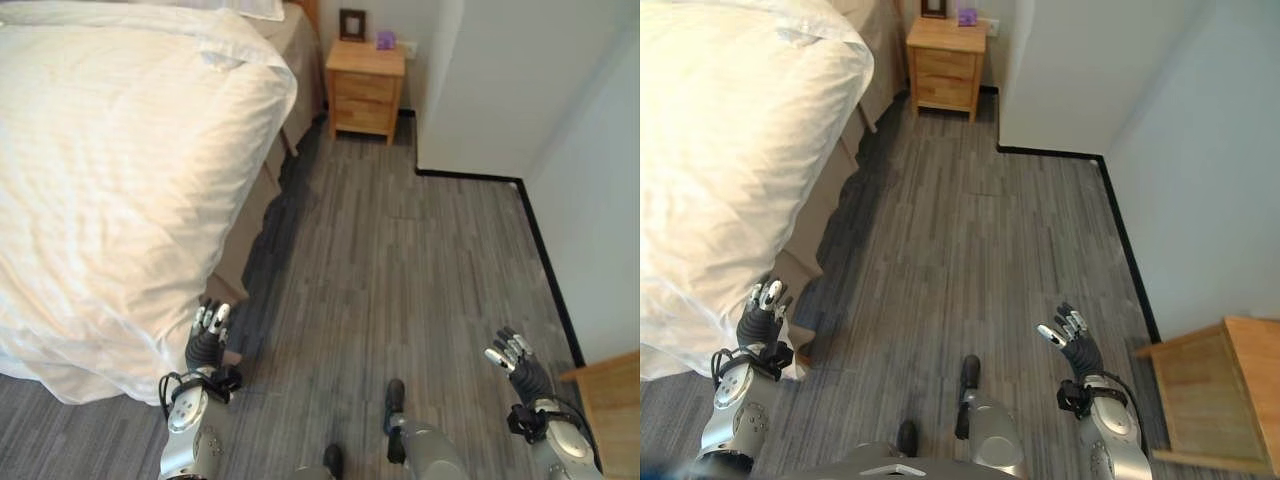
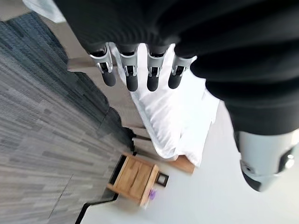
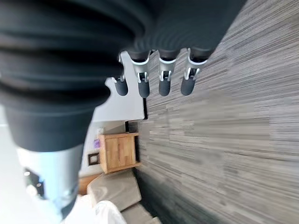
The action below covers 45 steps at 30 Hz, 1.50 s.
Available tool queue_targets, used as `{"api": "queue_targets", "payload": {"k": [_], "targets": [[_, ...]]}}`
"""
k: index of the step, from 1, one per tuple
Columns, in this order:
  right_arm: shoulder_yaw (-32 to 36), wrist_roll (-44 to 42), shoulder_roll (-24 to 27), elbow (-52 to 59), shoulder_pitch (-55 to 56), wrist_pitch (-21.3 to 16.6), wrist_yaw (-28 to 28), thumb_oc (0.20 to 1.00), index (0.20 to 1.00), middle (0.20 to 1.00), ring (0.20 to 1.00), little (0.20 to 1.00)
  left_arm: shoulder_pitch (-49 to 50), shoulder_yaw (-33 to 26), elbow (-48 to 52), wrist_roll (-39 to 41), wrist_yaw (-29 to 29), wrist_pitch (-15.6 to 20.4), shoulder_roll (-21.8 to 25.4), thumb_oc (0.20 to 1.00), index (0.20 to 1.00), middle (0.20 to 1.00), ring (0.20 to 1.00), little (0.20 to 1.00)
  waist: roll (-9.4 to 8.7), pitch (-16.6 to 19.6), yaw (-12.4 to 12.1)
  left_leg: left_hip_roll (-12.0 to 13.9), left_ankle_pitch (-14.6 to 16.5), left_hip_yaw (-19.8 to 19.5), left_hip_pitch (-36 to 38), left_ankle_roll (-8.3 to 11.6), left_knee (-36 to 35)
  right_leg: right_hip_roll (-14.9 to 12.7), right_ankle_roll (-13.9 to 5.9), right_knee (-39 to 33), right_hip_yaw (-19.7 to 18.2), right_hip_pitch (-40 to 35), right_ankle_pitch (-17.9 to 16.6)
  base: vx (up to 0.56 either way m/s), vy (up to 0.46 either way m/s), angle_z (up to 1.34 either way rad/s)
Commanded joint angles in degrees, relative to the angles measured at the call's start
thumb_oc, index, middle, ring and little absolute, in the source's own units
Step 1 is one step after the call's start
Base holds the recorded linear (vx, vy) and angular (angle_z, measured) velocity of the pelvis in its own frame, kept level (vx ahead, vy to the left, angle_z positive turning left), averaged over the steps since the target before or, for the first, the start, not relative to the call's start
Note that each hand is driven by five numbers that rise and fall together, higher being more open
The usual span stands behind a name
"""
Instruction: Making the bed.
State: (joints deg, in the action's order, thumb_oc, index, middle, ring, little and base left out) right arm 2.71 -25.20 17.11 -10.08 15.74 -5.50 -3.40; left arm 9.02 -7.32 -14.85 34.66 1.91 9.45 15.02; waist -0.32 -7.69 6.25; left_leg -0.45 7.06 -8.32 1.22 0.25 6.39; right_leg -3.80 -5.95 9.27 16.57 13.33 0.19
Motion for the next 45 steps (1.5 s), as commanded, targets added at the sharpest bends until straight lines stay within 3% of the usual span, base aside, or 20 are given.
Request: {"api": "queue_targets", "payload": {"k": [1,4,5,7,8,12,15,16,18,21,24,25,28,29,32,36,38,40,42,45], "targets": [[0.56,-6.5,2.56,2.64,-6.12,-4.16,-0.21,1.0,1.0,1.0,1.0,1.0,-3.08,-1.35,4.22,0.38,-0.38,3.55,2.46,1.0,1.0,1.0,1.0,1.0,-1.0,-1.23,-0.93,0.52,-19.01,6.66,1.95,9.46,37.71,1.37,4.41,-7.75,-1.38,-6.55,-5.45,0.66,-0.351,0.67],[0.06,-4.99,3.31,1.8,-6.81,-3.86,1.16,1.0,1.0,1.0,1.0,1.0,-2.78,-1.39,4.96,0.02,0.07,3.48,2.84,1.0,1.0,1.0,1.0,1.0,-2.8,-2.86,-3.82,0.67,-16.04,9.27,-6.97,6.11,43.93,1.95,5.74,-9.0,-3.68,-11.55,-2.84,0.52,-0.213,-0.47],[0.07,-5.56,3.34,2.12,-7.53,-3.36,1.8,1.0,1.0,1.0,1.0,1.0,-2.44,-1.96,4.52,1.13,0.11,3.21,2.72,1.0,1.0,1.0,1.0,1.0,-3.93,-3.72,-6.63,3.64,-12.16,11.38,-15.35,3.28,38.95,1.72,5.56,-10.16,-4.7,-16.56,-0.98,0.57,-0.069,-0.78],[0.3,-5.75,3.26,2.16,-7.65,-3.39,1.94,1.0,1.0,1.0,1.0,1.0,-2.12,-1.86,4.38,1.32,-0.12,3.25,2.9,1.0,1.0,1.0,1.0,1.0,-4.21,-3.72,-7.92,4.57,-12.09,11.93,-17.05,3.02,35.53,1.28,5.27,-10.6,-5.21,-18.21,-0.41,0.59,0.002,-0.39],[1.11,-5.15,3.08,2.79,-7.91,-4.34,2.16,1.0,1.0,1.0,1.0,1.0,-1.11,-1.85,4.08,0.76,-0.17,3.39,3.25,1.0,1.0,1.0,1.0,1.0,-3.03,-2.66,-8.97,6.96,-13.44,14.9,-18.25,3.15,19.56,1.66,4.31,-11.25,-5.52,-20.84,1.56,0.46,0.075,-0.47],[-0.07,-1.43,3.84,2.11,-8.28,-4.37,2.09,1.0,1.0,1.0,1.0,1.0,0.28,-2.62,2.97,0.44,0.22,3.93,2.73,1.0,1.0,1.0,1.0,1.0,-1.61,-1.18,-12.03,3.73,-17.87,12.93,-16.41,3.93,-2.57,2.27,2.8,-13.1,-7.25,-26.47,4.24,0.63,0.136,-0.23],[-0.43,-1.08,2.94,1.62,-9.01,-3.23,1.36,1.0,1.0,1.0,1.0,1.0,1.92,-4.85,3.16,0.15,0.06,3.95,2.38,1.0,1.0,1.0,1.0,1.0,-2.0,0.01,-13.37,3.87,-18.53,15.33,-15.23,4.32,-2.06,0.91,1.46,-11.72,-8.58,-29.99,5.04,0.64,0.115,-0.57],[-0.79,-0.66,2.4,1.53,-9.18,-3.09,0.57,1.0,1.0,1.0,1.0,1.0,2.42,-5.44,3.16,-0.22,-0.23,3.84,2.15,1.0,1.0,1.0,1.0,1.0,-2.54,0.7,-13.96,3.17,-17.35,15.35,-14.75,3.2,-1.33,-0.15,0.72,-10.27,-8.68,-30.27,4.5,0.49,0.187,-0.68],[-1.78,0.7,1.23,1.66,-9.47,-3.15,0.68,1.0,1.0,1.0,1.0,1.0,2.75,-5.2,3.15,-0.74,-0.46,3.61,2.25,1.0,1.0,1.0,1.0,1.0,-3.71,1.14,-14.83,-0.08,-13.51,16.26,-10.75,-1.02,-1.78,-5.49,-3.77,10.77,-9.4,-22.78,-9.27,0.54,0.257,-0.49],[-2.91,-0.49,-0.4,2.31,-10.29,-3.33,0.19,1.0,1.0,1.0,1.0,1.0,2.4,-4.84,2.74,-0.57,-0.56,3.36,2.57,1.0,1.0,1.0,1.0,1.0,-1.45,-0.13,-13.52,0.43,-11.31,16.39,-5.96,-3.16,-3.11,-7.97,-4.1,23.87,-8.67,-15.67,-17.03,0.34,0.239,-0.34],[-3.77,-0.23,-1.11,3.22,-9.9,-2.95,-0.07,1.0,1.0,1.0,1.0,1.0,1.34,-5.09,2.39,0.1,-0.4,3.55,3.59,1.0,1.0,1.0,1.0,1.0,0.42,-1.58,-10.69,0.6,-8.82,15.13,0.28,-4.25,-4.85,-10.03,-2.4,29.57,-5.76,-7.01,-10.83,0.55,0.152,0.36],[-3.53,-0.48,-0.82,4.05,-8.69,-2.62,-0.91,1.0,1.0,1.0,1.0,1.0,0.52,-4.97,2.41,1.18,-0.77,3.77,3.98,1.0,1.0,1.0,1.0,1.0,0.76,-2.02,-8.59,0.67,-8.09,13.28,4.04,-3.23,-5.86,-9.72,-1.91,23.57,-5.04,-3.46,-7.55,0.57,-0.022,0.37],[-2.75,0.16,-0.27,4.38,-7.7,-2.74,-0.69,1.0,1.0,1.0,1.0,1.0,0.23,-4.91,2.19,1.43,-1.37,4.22,4.64,1.0,1.0,1.0,1.0,1.0,0.35,-2.08,-6.89,0.73,-5.48,11.64,7.24,-1.54,-6.86,-10.19,-2.54,10.97,-3.45,-2.94,-8.15,0.65,-0.184,0.63],[-2.17,0.03,-0.59,4.08,-7.41,-3.3,-0.3,1.0,1.0,1.0,1.0,1.0,-0.43,-4.9,1.27,0.91,-1.92,4.43,5.31,1.0,1.0,1.0,1.0,1.0,0.08,-1.81,-5.41,1.69,-3.48,9.98,11.7,0.72,-7.99,-8.97,-4.43,-6.22,-3.76,-1.32,-10.45,0.63,-0.226,0.66],[-2.56,-0.17,-0.54,4.64,-7.42,-2.93,-0.64,1.0,1.0,1.0,1.0,1.0,-0.71,-5.13,0.76,0.81,-1.81,4.81,5.64,1.0,1.0,1.0,1.0,1.0,0.14,-1.36,-4.22,3.54,-2.87,9.07,14.79,2.41,-9.59,-8.69,-6.46,-12.43,-4.2,-0.28,-13.24,0.56,-0.205,0.27],[-4.33,0.49,0.54,5.98,-9.16,-3.4,-1.61,1.0,1.0,1.0,1.0,1.0,-1.99,-4.92,-1.01,1.55,-0.96,5.26,3.52,1.0,1.0,1.0,1.0,1.0,-0.25,-0.02,-4.27,7.08,-4.83,7.23,16.61,4.8,-3.17,-7.56,-5.01,-8.71,-2.95,-1.4,-12.55,0.55,-0.289,0.59],[-6.49,0.64,1.76,4.7,-11.13,-3.45,-1.08,1.0,1.0,1.0,1.0,1.0,-2.03,-3.88,-1.56,3.03,-0.52,4.84,2.06,1.0,1.0,1.0,1.0,1.0,-0.11,-0.49,-4.84,9.25,-14.78,7.16,11.2,6.06,15.61,-5.94,-1.77,-6.39,-2.26,-3.81,-9.89,0.5,-0.424,0.27],[-7.19,-4.46,1.69,4.89,-12.38,-3.68,-1.28,1.0,1.0,1.0,1.0,1.0,-0.8,-3.32,-0.75,4.67,-1.4,3.97,1.4,1.0,1.0,1.0,1.0,1.0,-2.23,-1.77,-6.17,10.09,-18.64,9.67,1.45,5.8,34.5,-4.57,1.84,-7.78,-0.82,-8.81,-7.12,0.44,-0.539,-0.28],[-7.55,-2.77,3.18,4.38,-13.55,-3.48,-0.16,1.0,1.0,1.0,1.0,1.0,0.65,-1.93,-1.32,4.28,-2.55,2.76,1.19,1.0,1.0,1.0,1.0,1.0,-3.23,-3.95,-9.78,9.24,-16.72,11.71,-6.44,5.02,42.41,-3.02,3.57,-9.8,-1.12,-14.41,-4.12,0.53,-0.446,-0.15],[-6.98,-3.1,3.96,4.86,-14.52,-3.44,0.84,1.0,1.0,1.0,1.0,1.0,-0.27,-0.85,-3.27,6.97,-3.06,2.34,0.2,1.0,1.0,1.0,1.0,1.0,-3.15,-4.47,-11.99,9.78,-14.67,15.32,-16.15,5.2,38.64,-2.65,3.56,-12.63,-0.62,-20.32,-1.79,0.42,-0.159,-0.3]]}}
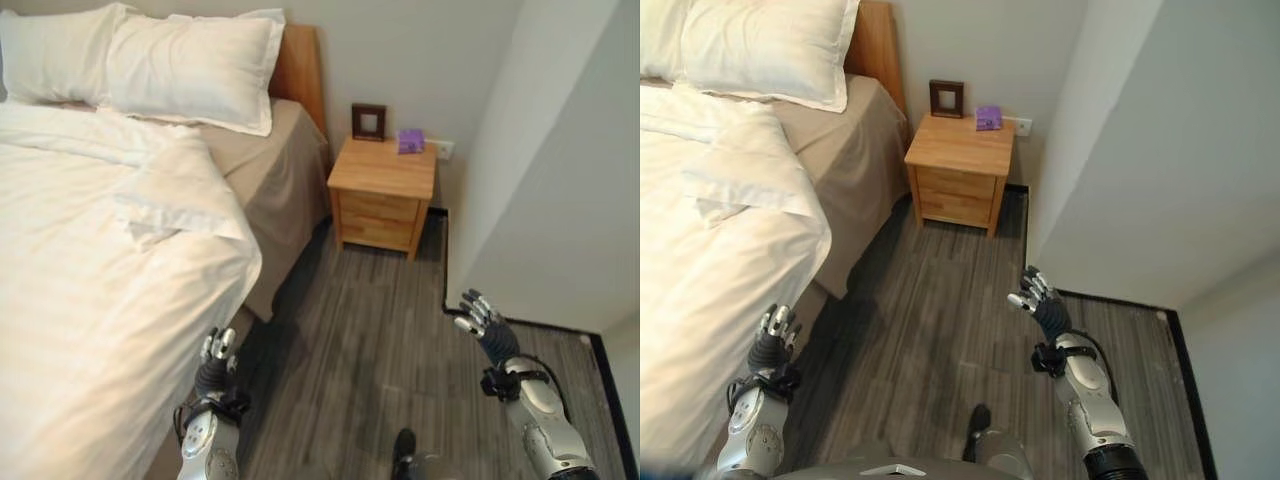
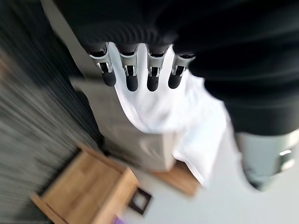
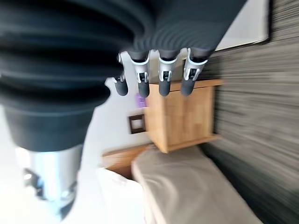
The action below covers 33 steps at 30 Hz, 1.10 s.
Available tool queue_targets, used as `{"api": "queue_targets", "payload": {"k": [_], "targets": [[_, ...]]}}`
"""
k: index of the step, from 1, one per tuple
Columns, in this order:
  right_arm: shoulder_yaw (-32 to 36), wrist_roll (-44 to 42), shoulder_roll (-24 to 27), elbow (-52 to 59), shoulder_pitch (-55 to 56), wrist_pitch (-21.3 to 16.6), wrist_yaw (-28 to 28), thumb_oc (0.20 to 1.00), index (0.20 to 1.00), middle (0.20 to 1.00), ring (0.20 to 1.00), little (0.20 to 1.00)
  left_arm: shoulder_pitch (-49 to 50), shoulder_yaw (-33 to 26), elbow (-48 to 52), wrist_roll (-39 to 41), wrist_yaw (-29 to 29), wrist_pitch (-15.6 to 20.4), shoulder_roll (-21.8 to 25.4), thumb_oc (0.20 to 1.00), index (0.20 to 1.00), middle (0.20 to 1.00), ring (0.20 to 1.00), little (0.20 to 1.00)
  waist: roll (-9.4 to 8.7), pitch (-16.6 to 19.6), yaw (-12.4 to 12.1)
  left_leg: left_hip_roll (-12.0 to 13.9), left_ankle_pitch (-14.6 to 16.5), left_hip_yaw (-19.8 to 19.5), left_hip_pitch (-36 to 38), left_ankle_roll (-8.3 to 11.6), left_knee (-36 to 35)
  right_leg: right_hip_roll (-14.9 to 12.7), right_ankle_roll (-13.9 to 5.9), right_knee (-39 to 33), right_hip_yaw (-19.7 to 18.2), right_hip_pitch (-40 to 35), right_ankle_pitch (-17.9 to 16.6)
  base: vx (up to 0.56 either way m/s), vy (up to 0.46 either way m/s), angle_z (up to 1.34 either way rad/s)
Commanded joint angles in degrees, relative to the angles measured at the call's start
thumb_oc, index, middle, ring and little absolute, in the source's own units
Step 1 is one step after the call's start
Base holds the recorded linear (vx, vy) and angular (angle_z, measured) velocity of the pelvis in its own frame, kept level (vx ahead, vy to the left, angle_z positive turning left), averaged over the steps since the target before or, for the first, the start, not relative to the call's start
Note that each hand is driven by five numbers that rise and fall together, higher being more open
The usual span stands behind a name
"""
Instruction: Making the bed.
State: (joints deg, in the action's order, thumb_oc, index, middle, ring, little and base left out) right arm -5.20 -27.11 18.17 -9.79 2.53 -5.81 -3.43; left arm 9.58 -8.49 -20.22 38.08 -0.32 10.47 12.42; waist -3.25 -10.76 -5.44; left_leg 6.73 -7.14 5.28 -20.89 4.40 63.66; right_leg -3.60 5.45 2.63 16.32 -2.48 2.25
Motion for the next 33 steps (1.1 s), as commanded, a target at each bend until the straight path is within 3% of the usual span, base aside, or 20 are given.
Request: {"api": "queue_targets", "payload": {"k": [1,2,3,4,6,7,8,10,11,13,14,15,17,21,22,23,24,25,27,33], "targets": [[1.04,-1.4,2.71,4.96,-1.18,-3.21,0.84,1.0,1.0,1.0,1.0,1.0,-0.76,0.69,1.57,3.96,-1.28,0.97,2.43,1.0,1.0,1.0,1.0,1.0,0.01,-1.03,-0.66,3.49,-0.91,3.52,4.92,1.36,-22.53,-2.74,-8.07,-6.29,0.14,-5.73,-3.2,0.34,-0.059,0.29],[1.07,-1.4,2.73,4.98,-1.1,-3.2,0.84,1.0,1.0,1.0,1.0,1.0,-0.73,0.74,1.54,3.99,-1.31,0.99,2.43,1.0,1.0,1.0,1.0,1.0,-0.08,-1.06,-0.74,3.4,-0.9,3.63,5.17,1.39,-22.71,-2.84,-8.1,-6.4,0.1,-5.9,-3.18,0.56,-0.003,0.17],[0.01,-0.6,2.81,5.91,-1.39,-3.69,-0.01,1.0,1.0,1.0,1.0,1.0,-0.75,1.45,0.04,3.69,-1.64,1.14,2.16,1.0,1.0,1.0,1.0,1.0,1.49,0.1,-1.51,3.82,-1.67,9.36,4.48,1.37,-37.57,-1.92,-8.95,-7.14,1.37,-8.37,-1.11,0.76,0.081,-0.12],[-2.74,1.62,2.68,5.43,-1.7,-3.48,-1.25,1.0,1.0,1.0,1.0,1.0,-0.51,1.9,0.01,3.27,-1.83,1.55,2.01,1.0,1.0,1.0,1.0,1.0,2.5,1.45,-2.24,-0.1,-2.6,11.77,5.53,0.58,-52.01,-1.44,-10.24,-7.38,1.7,-10.54,0.37,0.76,0.084,-0.05],[-3.75,2.11,2.41,5.15,-1.82,-3.26,-1.7,1.0,1.0,1.0,1.0,1.0,-0.52,2.19,-0.26,3.14,-1.91,1.48,1.87,1.0,1.0,1.0,1.0,1.0,2.53,2.04,-2.16,-0.63,-2.96,13.68,6.24,1.27,-55.54,-1.16,-10.63,-7.47,1.95,-12.22,1.32,0.46,0.026,0.35],[-4.66,2.44,2.19,5.12,-1.95,-3.03,-2.37,1.0,1.0,1.0,1.0,1.0,-0.76,2.21,-0.5,2.75,-1.84,1.46,1.9,1.0,1.0,1.0,1.0,1.0,2.8,2.81,-1.59,0.11,-4.24,18.89,6.59,1.54,-57.47,-0.59,-10.76,-7.16,3.07,-13.33,1.99,0.68,0.018,0.51],[-7.6,2.73,1.45,5.59,-2.84,-2.36,-4.26,1.0,1.0,1.0,1.0,1.0,-1.23,2.27,-0.19,2.55,-2.19,1.47,2.07,1.0,1.0,1.0,1.0,1.0,2.54,4.26,-1.93,-0.62,-3.91,23.41,9.65,0.13,-58.91,-1.39,-11.53,-4.68,3.98,-14.34,2.15,0.5,0.034,0.5],[-9.56,3.16,0.89,5.33,-3.48,-1.94,-5.31,1.0,1.0,1.0,1.0,1.0,-0.94,1.92,0.1,2.29,-2.29,1.73,2.28,1.0,1.0,1.0,1.0,1.0,2.09,5.03,-2.56,-2.6,-1.54,22.29,11.2,-2.22,-60.05,-3.1,-12.56,-1.25,4.68,-14.01,2.06,0.42,0.139,0.54],[-10.96,4.2,0.27,4.43,-3.59,-1.93,-6.14,1.0,1.0,1.0,1.0,1.0,-0.77,2.02,-0.2,1.58,-2.23,1.81,2.26,1.0,1.0,1.0,1.0,1.0,1.07,5.84,-3.12,-4.76,0.75,21.56,12.49,-4.13,-59.72,-5.83,-14.19,4.74,5.22,-13.24,-0.87,0.46,0.277,0.55],[-12.36,6.49,0.28,4.9,-3.97,-1.86,-5.79,1.0,1.0,1.0,1.0,1.0,-1.52,1.85,0.54,0.72,-0.44,2.1,2.45,1.0,1.0,1.0,1.0,1.0,0.29,5.07,-2.76,-7.99,4.56,21.25,15.92,-7.92,-59.92,-12.02,-18.24,23.46,2.97,-8.08,-14.07,0.4,0.318,0.64],[-12.63,4.98,-0.67,5.0,-4.22,-1.72,-5.89,1.0,1.0,1.0,1.0,1.0,-2.34,1.92,1.01,1.37,-0.47,2.54,2.61,1.0,1.0,1.0,1.0,1.0,0.78,3.93,-1.96,-8.16,5.69,20.01,18.12,-9.01,-60.13,-13.74,-18.7,30.9,2.0,-4.29,-15.93,0.36,0.158,0.81],[-12.48,4.87,-0.82,4.52,-3.72,-1.84,-6.82,1.0,1.0,1.0,1.0,1.0,-3.61,2.72,1.33,1.08,-0.36,3.06,3.29,1.0,1.0,1.0,1.0,1.0,2.67,2.05,0.31,-6.81,6.2,16.64,21.59,-10.16,-60.93,-11.33,-15.62,38.32,-0.74,3.28,-13.77,0.22,0.033,1.05],[-11.96,5.98,-0.2,4.73,-3.23,-1.67,-6.99,1.0,1.0,1.0,1.0,1.0,-4.08,2.81,1.48,0.97,-0.3,3.19,3.5,1.0,1.0,1.0,1.0,1.0,2.87,1.65,1.24,-6.78,6.34,13.29,23.18,-10.03,-61.52,-10.19,-14.76,38.77,-2.46,5.81,-11.35,0.22,-0.095,1.46],[-7.99,5.3,1.49,5.56,0.76,-1.56,-6.93,1.0,1.0,1.0,1.0,1.0,-5.71,4.26,2.12,2.42,-1.58,3.72,3.65,1.0,1.0,1.0,1.0,1.0,1.46,1.34,4.54,-7.39,7.23,2.53,25.9,-7.86,-61.91,-7.45,-12.98,20.64,-9.16,8.52,-8.66,0.32,-0.24,1.94],[-7.09,5.34,1.85,5.47,1.42,-1.77,-6.77,1.0,1.0,1.0,1.0,1.0,-6.13,5.02,1.71,2.47,-1.99,3.68,3.7,1.0,1.0,1.0,1.0,1.0,0.61,1.29,5.36,-7.88,8.13,0.05,26.39,-7.45,-61.93,-5.99,-13.33,14.82,-13.33,8.09,-8.28,0.47,-0.318,1.49],[-5.46,5.99,2.42,5.63,3.58,-2.05,-6.54,1.0,1.0,1.0,1.0,1.0,-6.42,6.41,1.59,2.23,-2.75,3.7,3.76,1.0,1.0,1.0,1.0,1.0,-0.55,1.57,6.77,-8.87,8.81,-5.5,27.24,-6.78,-63.07,-2.38,-14.94,6.96,-23.45,8.51,-7.97,0.35,-0.227,1.01],[-5.42,6.0,2.43,5.67,3.7,-2.05,-6.56,1.0,1.0,1.0,1.0,1.0,-6.35,6.48,1.6,2.24,-2.75,3.7,3.75,1.0,1.0,1.0,1.0,1.0,-0.46,1.49,6.88,-8.81,8.89,-5.68,27.54,-6.8,-63.2,-2.37,-14.94,6.89,-23.25,8.17,-7.81,0.34,-0.204,1.11],[-4.71,5.93,2.68,5.56,4.51,-2.11,-6.47,1.0,1.0,1.0,1.0,1.0,-6.86,7.49,1.54,1.88,-3.12,3.66,3.93,1.0,1.0,1.0,1.0,1.0,-1.02,1.64,7.5,-8.99,8.94,-8.53,27.57,-6.68,-63.47,-0.81,-15.49,4.8,-28.07,8.7,-7.85,0.25,-0.2,1.89],[-3.76,5.07,2.73,5.26,4.72,-2.27,-6.64,1.0,1.0,1.0,1.0,1.0,-7.2,9.2,2.04,0.21,-3.94,3.42,4.1,1.0,1.0,1.0,1.0,1.0,-2.34,1.49,7.55,-9.65,9.53,-14.71,27.24,-5.92,-62.51,-0.93,-15.47,1.55,-26.93,6.53,-8.38,0.26,-0.278,2.67],[-5.14,4.35,4.18,4.91,1.07,-2.62,-7.54,1.0,1.0,1.0,1.0,1.0,-3.48,6.92,3.74,3.21,-4.61,2.88,3.45,1.0,1.0,1.0,1.0,1.0,-2.09,2.7,4.7,-7.55,7.58,-19.27,25.09,-3.08,-62.59,0.39,-12.9,-2.76,-21.77,2.76,-6.81,0.09,-0.221,0.84]]}}
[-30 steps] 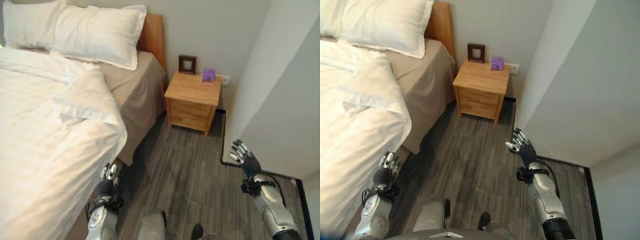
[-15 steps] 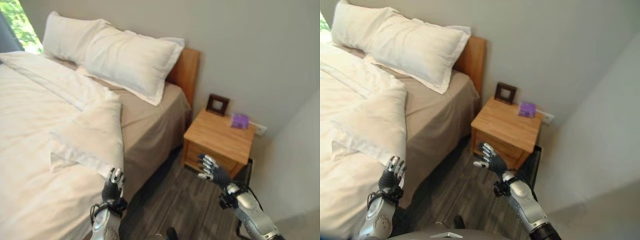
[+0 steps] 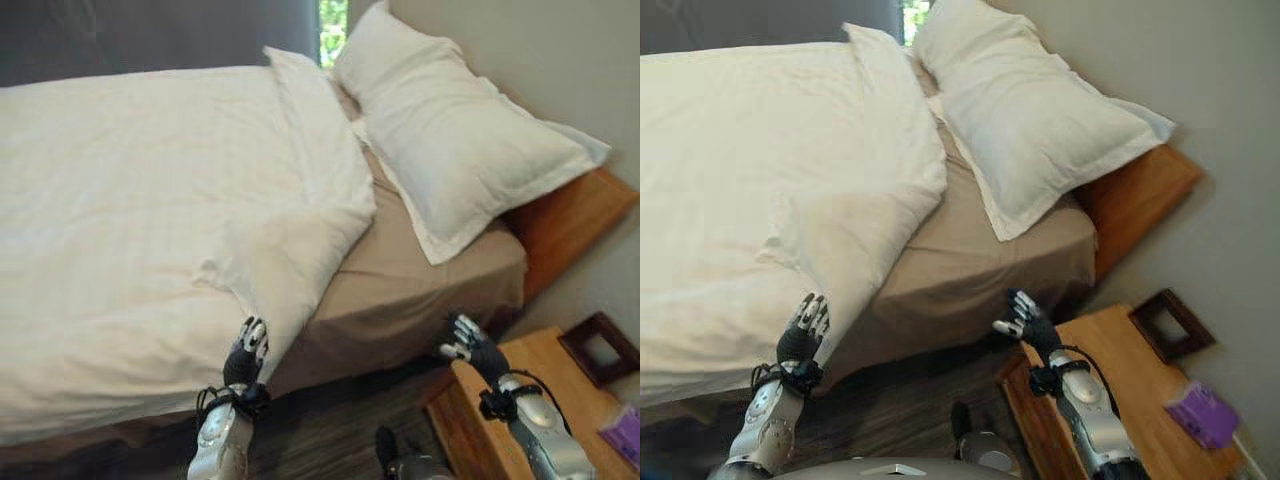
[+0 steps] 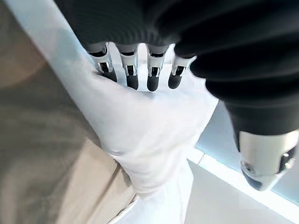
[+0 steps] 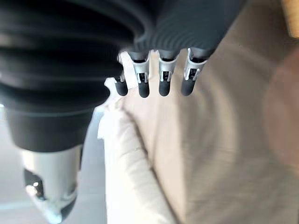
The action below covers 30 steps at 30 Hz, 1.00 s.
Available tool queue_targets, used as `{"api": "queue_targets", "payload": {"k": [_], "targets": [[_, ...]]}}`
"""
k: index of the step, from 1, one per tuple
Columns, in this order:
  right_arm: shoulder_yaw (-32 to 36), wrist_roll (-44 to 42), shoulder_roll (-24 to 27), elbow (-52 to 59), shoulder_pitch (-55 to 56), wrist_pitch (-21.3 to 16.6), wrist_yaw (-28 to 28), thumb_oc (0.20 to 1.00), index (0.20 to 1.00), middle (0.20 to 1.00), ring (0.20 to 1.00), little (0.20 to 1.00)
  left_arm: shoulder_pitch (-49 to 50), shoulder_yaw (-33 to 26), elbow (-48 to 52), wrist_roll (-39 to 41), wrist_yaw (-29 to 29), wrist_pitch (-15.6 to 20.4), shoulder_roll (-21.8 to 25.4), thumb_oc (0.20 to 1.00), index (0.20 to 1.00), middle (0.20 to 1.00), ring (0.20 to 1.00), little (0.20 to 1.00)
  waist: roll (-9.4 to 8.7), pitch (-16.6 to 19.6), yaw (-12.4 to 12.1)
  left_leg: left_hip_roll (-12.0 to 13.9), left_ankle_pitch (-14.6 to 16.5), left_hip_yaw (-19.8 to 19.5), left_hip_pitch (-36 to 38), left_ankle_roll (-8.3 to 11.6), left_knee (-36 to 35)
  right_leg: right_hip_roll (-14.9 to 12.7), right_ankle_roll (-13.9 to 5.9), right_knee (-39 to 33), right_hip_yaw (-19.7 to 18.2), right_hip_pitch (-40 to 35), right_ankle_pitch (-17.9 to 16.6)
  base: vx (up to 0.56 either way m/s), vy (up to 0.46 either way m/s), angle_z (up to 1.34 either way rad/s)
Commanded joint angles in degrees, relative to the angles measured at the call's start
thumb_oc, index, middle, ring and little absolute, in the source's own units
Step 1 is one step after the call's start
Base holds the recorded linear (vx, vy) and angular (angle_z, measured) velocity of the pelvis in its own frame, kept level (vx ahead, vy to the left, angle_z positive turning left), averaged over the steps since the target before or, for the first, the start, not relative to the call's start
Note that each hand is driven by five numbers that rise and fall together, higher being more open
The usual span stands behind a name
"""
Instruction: Making the bed.
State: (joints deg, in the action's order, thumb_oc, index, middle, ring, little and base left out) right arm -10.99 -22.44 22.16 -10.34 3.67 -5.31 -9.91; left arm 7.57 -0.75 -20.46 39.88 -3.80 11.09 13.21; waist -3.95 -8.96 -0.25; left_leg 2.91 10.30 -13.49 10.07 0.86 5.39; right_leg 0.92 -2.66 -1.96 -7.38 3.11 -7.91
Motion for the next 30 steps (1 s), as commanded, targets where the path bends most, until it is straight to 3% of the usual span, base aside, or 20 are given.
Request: {"api": "queue_targets", "payload": {"k": [1,5,6,7,9,10,16,21,26,28,30], "targets": [[0.69,-0.55,0.53,5.7,-0.09,-3.13,-1.27,1.0,1.0,1.0,1.0,1.0,-0.99,-1.04,4.31,1.8,-1.06,2.13,2.7,1.0,1.0,1.0,1.0,1.0,-1.32,0.99,-0.6,-3.12,-10.25,-1.37,-6.21,1.1,-4.47,-3.84,-4.27,1.1,3.3,-3.6,3.82,0.05,-0.233,0.57],[0.86,-1.12,1.04,4.62,0.27,-3.05,-0.95,1.0,1.0,1.0,1.0,1.0,-2.05,-1.87,6.74,1.79,-0.06,2.66,3.44,1.0,1.0,1.0,1.0,1.0,-0.96,-0.14,-0.48,-2.24,-10.92,-1.72,-8.63,2.91,-1.61,-3.73,-2.69,1.6,7.36,-4.68,5.12,0.01,-0.165,0.62],[1.43,-0.55,1.62,5.16,1.13,-3.05,-1.08,1.0,1.0,1.0,1.0,1.0,-2.32,-1.92,8.63,1.55,-0.06,2.77,3.74,1.0,1.0,1.0,1.0,1.0,-0.85,-0.51,-0.14,-1.72,-11.44,0.21,-9.65,3.11,-0.89,-4.17,-2.43,1.81,8.98,-4.91,5.31,-0.02,-0.02,0.31],[2.06,-0.12,1.93,5.38,1.83,-3.19,-1.05,1.0,1.0,1.0,1.0,1.0,-2.77,-1.84,8.47,1.61,-0.13,2.71,3.69,1.0,1.0,1.0,1.0,1.0,-0.85,-0.7,0.63,-0.54,-12.0,4.3,-10.33,3.04,-0.8,-4.8,-2.48,1.8,10.73,-5.29,5.53,-0.04,-0.018,0.42],[3.76,0.87,2.29,5.53,3.47,-3.33,-0.35,1.0,1.0,1.0,1.0,1.0,-4.27,-1.59,9.71,0.91,-0.08,2.63,4.36,1.0,1.0,1.0,1.0,1.0,-0.89,-0.87,2.57,3.53,-12.76,18.79,-10.98,2.8,-0.15,-6.37,-3.15,1.57,14.43,-5.76,5.47,-0.04,-0.016,1.44],[3.89,0.84,2.02,5.42,3.86,-3.27,-0.16,1.0,1.0,1.0,1.0,1.0,-4.76,-1.71,9.76,0.88,-0.21,2.79,4.54,1.0,1.0,1.0,1.0,1.0,-0.73,-0.75,2.94,4.29,-12.35,21.66,-10.77,3.09,1.01,-6.31,-3.14,1.16,14.87,-5.91,5.52,0.01,-0.008,1.85],[4.51,0.6,0.1,5.77,6.35,-2.98,0.52,1.0,1.0,1.0,1.0,1.0,-3.81,-6.76,14.58,-4.07,6.55,4.53,6.19,1.0,1.0,1.0,1.0,1.0,0.92,1.52,3.28,3.15,-14.67,22.08,-7.33,3.69,-8.8,-5.43,-3.48,-2.03,16.46,-7.68,5.52,0.07,0.039,-0.01],[3.59,4.49,1.37,4.34,4.7,-1.98,0.52,1.0,1.0,1.0,1.0,1.0,-2.29,-6.77,15.56,-4.84,5.28,3.51,6.72,1.0,1.0,1.0,1.0,1.0,1.78,1.95,2.55,2.77,-14.83,21.84,-6.38,3.66,-10.25,-5.74,-3.5,-2.4,17.14,-8.36,5.98,0.05,0.055,-0.05],[1.28,12.84,8.13,-0.63,-9.3,-1.63,4.26,1.0,1.0,1.0,1.0,1.0,1.21,-2.95,14.42,-4.18,2.25,1.25,6.57,1.0,1.0,1.0,1.0,1.0,1.8,1.72,-0.99,1.68,-14.41,19.95,-6.78,3.22,-10.39,-6.68,-3.85,-2.98,19.05,-9.37,6.26,0.04,0.04,0.09],[1.14,12.82,8.17,-0.89,-9.59,-1.76,4.3,1.0,1.0,1.0,1.0,1.0,1.15,-3.04,14.41,-4.15,2.23,1.26,6.51,1.0,1.0,1.0,1.0,1.0,1.84,1.62,-0.82,1.67,-14.41,19.86,-6.79,3.21,-10.39,-6.69,-3.86,-2.97,19.15,-9.41,6.28,0.0,0.002,0.25],[-5.44,21.15,16.93,-6.73,-25.73,-1.37,5.47,1.0,1.0,1.0,1.0,1.0,3.17,-0.48,14.39,-1.44,-0.42,0.28,8.14,1.0,1.0,1.0,1.0,1.0,1.54,0.65,-4.66,1.01,-14.62,17.97,-8.06,3.17,-10.39,-6.98,-4.05,-3.04,20.78,-9.39,6.37,-0.04,-0.016,0.3]]}}
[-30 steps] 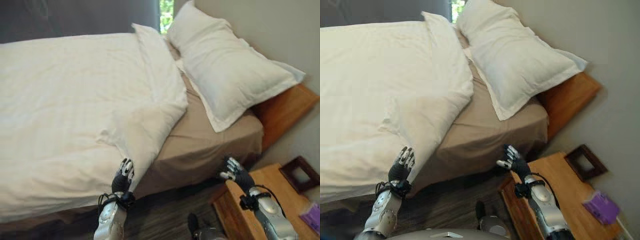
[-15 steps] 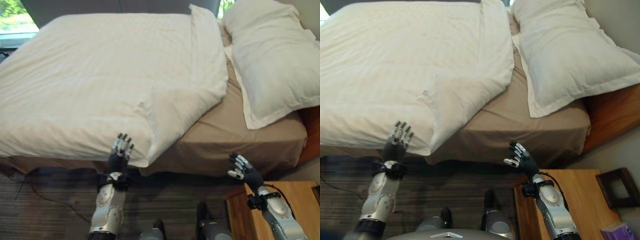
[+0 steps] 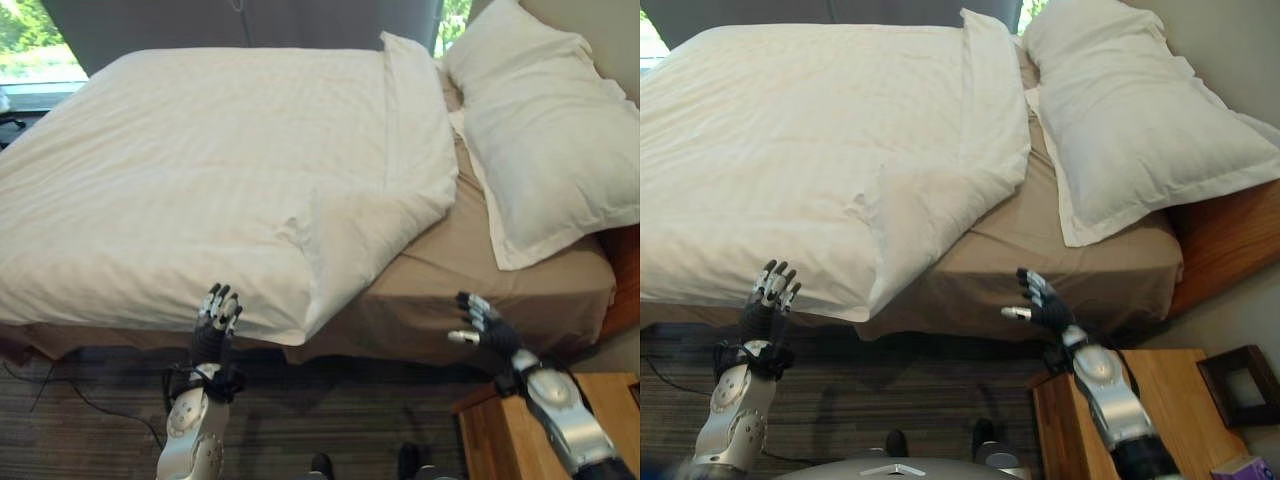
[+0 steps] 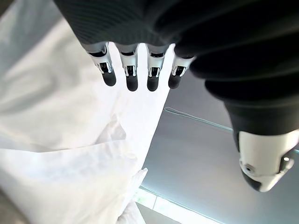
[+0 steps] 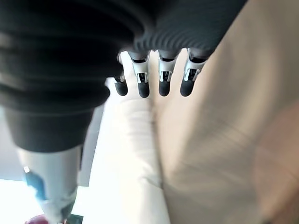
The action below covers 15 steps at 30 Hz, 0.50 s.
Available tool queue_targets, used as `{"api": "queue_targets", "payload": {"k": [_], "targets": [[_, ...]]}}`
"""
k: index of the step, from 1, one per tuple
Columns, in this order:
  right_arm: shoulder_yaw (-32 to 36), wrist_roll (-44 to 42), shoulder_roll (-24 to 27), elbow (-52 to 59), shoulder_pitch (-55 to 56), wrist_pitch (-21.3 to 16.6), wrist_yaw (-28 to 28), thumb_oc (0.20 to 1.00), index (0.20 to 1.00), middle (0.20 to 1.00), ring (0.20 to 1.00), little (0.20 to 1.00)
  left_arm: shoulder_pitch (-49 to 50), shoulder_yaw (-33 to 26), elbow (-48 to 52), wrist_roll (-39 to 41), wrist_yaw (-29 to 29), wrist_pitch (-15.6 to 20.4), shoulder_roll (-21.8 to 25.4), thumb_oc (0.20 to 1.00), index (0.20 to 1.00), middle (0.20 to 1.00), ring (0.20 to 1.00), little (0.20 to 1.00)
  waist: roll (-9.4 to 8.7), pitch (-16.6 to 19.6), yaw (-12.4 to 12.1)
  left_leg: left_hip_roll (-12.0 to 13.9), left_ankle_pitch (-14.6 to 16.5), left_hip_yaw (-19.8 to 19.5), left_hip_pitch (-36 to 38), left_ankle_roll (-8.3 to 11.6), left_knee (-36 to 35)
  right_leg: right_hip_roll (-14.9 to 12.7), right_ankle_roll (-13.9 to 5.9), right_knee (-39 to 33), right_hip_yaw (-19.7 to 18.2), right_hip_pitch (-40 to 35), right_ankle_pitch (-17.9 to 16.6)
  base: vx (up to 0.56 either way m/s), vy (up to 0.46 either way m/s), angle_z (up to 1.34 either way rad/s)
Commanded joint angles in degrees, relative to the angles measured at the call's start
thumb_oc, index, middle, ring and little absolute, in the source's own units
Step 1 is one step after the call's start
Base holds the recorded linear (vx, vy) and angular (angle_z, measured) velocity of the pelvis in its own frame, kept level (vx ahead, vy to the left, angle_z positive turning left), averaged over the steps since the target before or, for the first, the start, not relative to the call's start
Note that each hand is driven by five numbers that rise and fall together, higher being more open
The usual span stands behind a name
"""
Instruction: Making the bed.
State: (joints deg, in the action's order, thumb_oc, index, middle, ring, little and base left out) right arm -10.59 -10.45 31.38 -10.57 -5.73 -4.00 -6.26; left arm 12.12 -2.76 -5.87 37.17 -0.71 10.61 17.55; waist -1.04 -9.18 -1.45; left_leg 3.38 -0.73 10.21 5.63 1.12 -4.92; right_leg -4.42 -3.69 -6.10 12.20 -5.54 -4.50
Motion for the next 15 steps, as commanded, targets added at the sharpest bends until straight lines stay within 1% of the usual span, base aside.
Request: {"api": "queue_targets", "payload": {"k": [1,2,3,4,5,7,8,9,10,11,12,14,15], "targets": [[-7.31,9.97,8.49,-10.54,-21.06,-2.74,4.37,1.0,1.0,1.0,1.0,1.0,-0.73,2.57,0.31,2.34,-4.38,0.65,4.41,1.0,1.0,1.0,1.0,1.0,-1.25,0.44,-4.54,0.34,-3.99,-6.42,-4.66,2.83,-0.08,-1.74,-3.03,1.1,1.67,-0.17,2.61,-0.1,-0.016,0.21],[-11.97,11.35,9.82,-17.88,-30.29,-2.35,5.01,1.0,1.0,1.0,1.0,1.0,-0.08,3.45,0.24,3.73,-5.4,0.53,5.13,1.0,1.0,1.0,1.0,1.0,-1.25,0.02,-5.76,0.16,-4.33,-6.91,-5.64,2.89,-0.08,-1.78,-3.06,1.1,2.15,0.46,2.43,-0.14,-0.005,0.26],[-14.54,11.0,10.72,-27.83,-40.11,-1.83,7.58,1.0,1.0,1.0,1.0,1.0,0.31,5.03,0.23,5.23,-6.1,0.36,6.36,1.0,1.0,1.0,1.0,1.0,-1.18,-0.63,-7.6,-0.15,-4.6,-7.54,-6.73,2.93,-0.08,-1.76,-3.06,1.1,2.64,1.16,2.25,-0.23,0.032,0.48],[-17.32,9.44,9.48,-43.41,-54.2,-0.68,11.63,1.0,1.0,1.0,1.0,1.0,0.52,6.13,0.95,7.58,-5.7,0.52,8.31,1.0,1.0,1.0,1.0,1.0,-0.52,-1.79,-9.96,-0.59,-5.62,-8.5,-9.28,3.02,-0.08,-1.68,-3.02,1.1,2.97,3.57,1.31,-0.19,0.029,0.47],[-17.87,9.27,9.28,-44.11,-55.01,-0.99,11.66,1.0,1.0,1.0,1.0,1.0,0.39,5.91,0.93,7.6,-5.7,0.51,8.1,1.0,1.0,1.0,1.0,1.0,-0.43,-1.76,-9.74,-0.57,-5.67,-8.48,-9.54,3.02,-0.08,-1.67,-3.01,1.1,2.94,3.84,1.26,-0.18,0.037,0.37],[-21.66,10.2,7.27,-55.25,-66.28,-0.24,13.4,1.0,1.0,1.0,1.0,1.0,0.76,6.3,1.33,9.51,-5.53,0.05,9.3,1.0,1.0,1.0,1.0,1.0,0.17,-2.46,-11.97,-0.83,-6.46,-9.37,-11.98,3.15,-0.08,-1.62,-3.07,1.1,3.66,5.92,0.68,-0.12,0.014,0.25],[-24.61,13.04,8.02,-59.31,-70.96,0.38,14.09,1.0,1.0,1.0,1.0,1.0,1.44,6.86,1.25,10.61,-6.06,-0.51,9.21,1.0,1.0,1.0,1.0,1.0,0.69,-2.73,-13.22,-1.16,-7.12,-10.42,-13.79,3.35,-0.08,-1.64,-3.1,1.1,4.5,7.24,0.52,-0.11,0.006,0.19],[-24.68,13.04,8.02,-59.37,-71.04,0.35,14.08,1.0,1.0,1.0,1.0,1.0,1.4,6.87,1.23,10.62,-6.07,-0.51,9.16,1.0,1.0,1.0,1.0,1.0,0.71,-2.62,-13.15,-1.16,-7.15,-10.5,-13.96,3.36,-0.08,-1.63,-3.09,1.1,4.57,7.37,0.51,-0.05,0.007,0.22],[-26.25,14.91,8.34,-60.55,-73.37,0.86,13.96,1.0,1.0,1.0,1.0,1.0,1.86,7.19,1.31,10.24,-6.28,-0.51,9.58,1.0,1.0,1.0,1.0,1.0,0.85,-2.62,-13.84,-1.32,-7.38,-11.05,-14.57,3.5,-0.08,-1.61,-3.08,1.1,5.05,7.75,0.52,0.0,-0.003,0.53],[-26.75,14.48,7.89,-62.42,-76.73,1.12,15.09,1.0,1.0,1.0,1.0,1.0,2.05,8.44,1.57,10.09,-6.88,-0.95,9.83,1.0,1.0,1.0,1.0,1.0,1.65,-2.93,-14.75,-1.61,-7.87,-12.26,-15.96,3.69,-0.08,-1.65,-3.1,1.1,6.34,8.18,0.79,0.0,-0.004,0.6],[-26.79,14.46,7.91,-62.45,-76.79,1.11,15.08,1.0,1.0,1.0,1.0,1.0,2.01,8.45,1.57,10.09,-6.87,-0.96,9.82,1.0,1.0,1.0,1.0,1.0,1.68,-2.9,-14.67,-1.62,-7.9,-12.36,-16.05,3.7,-0.08,-1.65,-3.1,1.1,6.43,8.22,0.8,-0.02,-0.014,0.54],[-28.74,15.76,7.72,-63.74,-80.01,1.37,15.78,1.0,1.0,1.0,1.0,1.0,1.98,9.78,2.19,10.54,-7.15,-1.27,9.92,1.0,1.0,1.0,1.0,1.0,2.55,-3.6,-15.71,-2.06,-8.38,-13.48,-17.66,3.85,-0.08,-1.82,-3.16,1.1,7.55,9.3,0.84,-0.06,-0.002,0.34],[-29.65,16.2,8.44,-63.8,-80.95,1.39,16.03,1.0,1.0,1.0,1.0,1.0,1.88,10.32,2.45,10.77,-7.11,-1.22,9.96,1.0,1.0,1.0,1.0,1.0,2.96,-3.96,-16.02,-2.25,-8.68,-13.97,-18.51,3.95,-0.08,-1.87,-3.11,1.11,7.8,10.04,0.76,-0.05,0.004,0.27]]}}
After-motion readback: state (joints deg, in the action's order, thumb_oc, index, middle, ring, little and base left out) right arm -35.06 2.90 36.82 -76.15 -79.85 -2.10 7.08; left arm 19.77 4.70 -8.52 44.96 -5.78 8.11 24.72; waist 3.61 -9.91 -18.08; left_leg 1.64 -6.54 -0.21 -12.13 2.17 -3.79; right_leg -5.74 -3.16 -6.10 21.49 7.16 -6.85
